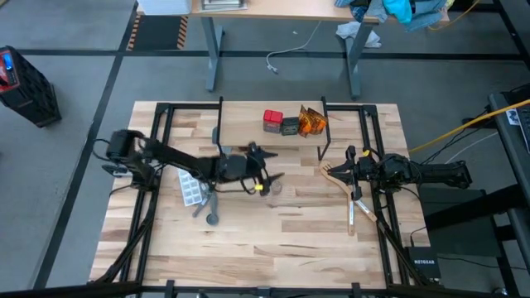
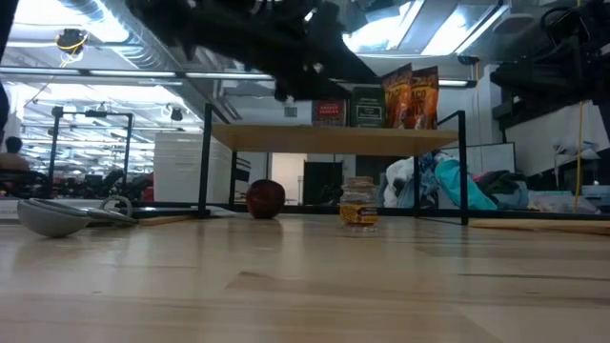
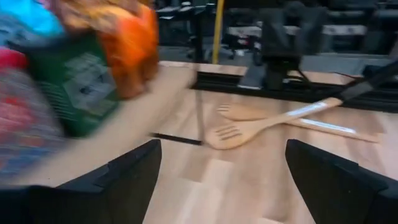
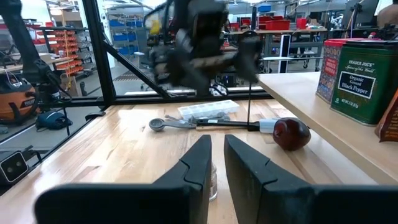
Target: Shelf spices
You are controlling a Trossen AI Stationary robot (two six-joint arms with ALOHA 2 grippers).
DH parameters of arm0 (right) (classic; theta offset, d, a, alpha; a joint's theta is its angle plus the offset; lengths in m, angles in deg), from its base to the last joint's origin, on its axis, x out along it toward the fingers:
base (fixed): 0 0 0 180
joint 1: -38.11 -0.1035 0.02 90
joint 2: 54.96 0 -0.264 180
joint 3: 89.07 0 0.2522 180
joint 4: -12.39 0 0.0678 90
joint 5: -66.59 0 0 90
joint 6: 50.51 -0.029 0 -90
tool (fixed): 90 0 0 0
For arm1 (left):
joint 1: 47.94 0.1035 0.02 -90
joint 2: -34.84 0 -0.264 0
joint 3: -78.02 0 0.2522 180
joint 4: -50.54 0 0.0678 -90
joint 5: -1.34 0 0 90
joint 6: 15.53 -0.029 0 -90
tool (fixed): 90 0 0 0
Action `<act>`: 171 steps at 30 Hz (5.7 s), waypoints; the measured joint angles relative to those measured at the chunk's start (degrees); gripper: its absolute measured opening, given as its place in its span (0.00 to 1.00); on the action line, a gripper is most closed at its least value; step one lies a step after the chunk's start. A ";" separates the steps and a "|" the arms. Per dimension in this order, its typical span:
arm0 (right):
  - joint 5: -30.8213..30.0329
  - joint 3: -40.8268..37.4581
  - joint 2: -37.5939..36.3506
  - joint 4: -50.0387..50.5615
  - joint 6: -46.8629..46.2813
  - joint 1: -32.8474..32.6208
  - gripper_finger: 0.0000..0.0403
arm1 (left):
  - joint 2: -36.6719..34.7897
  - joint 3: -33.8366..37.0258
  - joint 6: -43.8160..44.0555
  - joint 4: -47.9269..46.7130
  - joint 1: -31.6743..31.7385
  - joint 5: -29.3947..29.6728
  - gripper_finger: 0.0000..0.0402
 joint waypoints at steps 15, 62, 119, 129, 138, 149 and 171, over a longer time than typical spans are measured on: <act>0.00 0.00 0.00 -0.06 -0.01 -0.01 0.13 | -12.45 0.00 -1.34 -16.67 16.68 -9.72 0.84; -0.01 0.00 0.00 -0.07 -0.01 0.00 0.13 | 1.26 -3.31 -5.44 -2.27 33.54 -38.17 1.00; 0.00 0.00 0.01 -0.05 0.00 0.01 0.13 | -18.62 -6.95 5.04 -38.75 1.74 -0.19 0.41; 0.00 0.00 0.00 -0.07 -0.01 0.00 0.13 | -18.22 -1.12 17.94 -38.48 -11.21 14.63 0.41; -0.02 0.00 0.01 -0.07 -0.02 0.01 0.13 | -15.78 11.92 20.99 -17.08 -12.94 15.51 0.41; -0.02 0.00 -0.01 -0.09 0.01 0.01 0.13 | -2.84 15.85 18.40 2.67 -12.77 14.66 0.41; -0.02 0.00 0.01 -0.08 -0.01 0.00 0.13 | 10.87 15.79 16.28 18.97 -7.01 8.05 0.41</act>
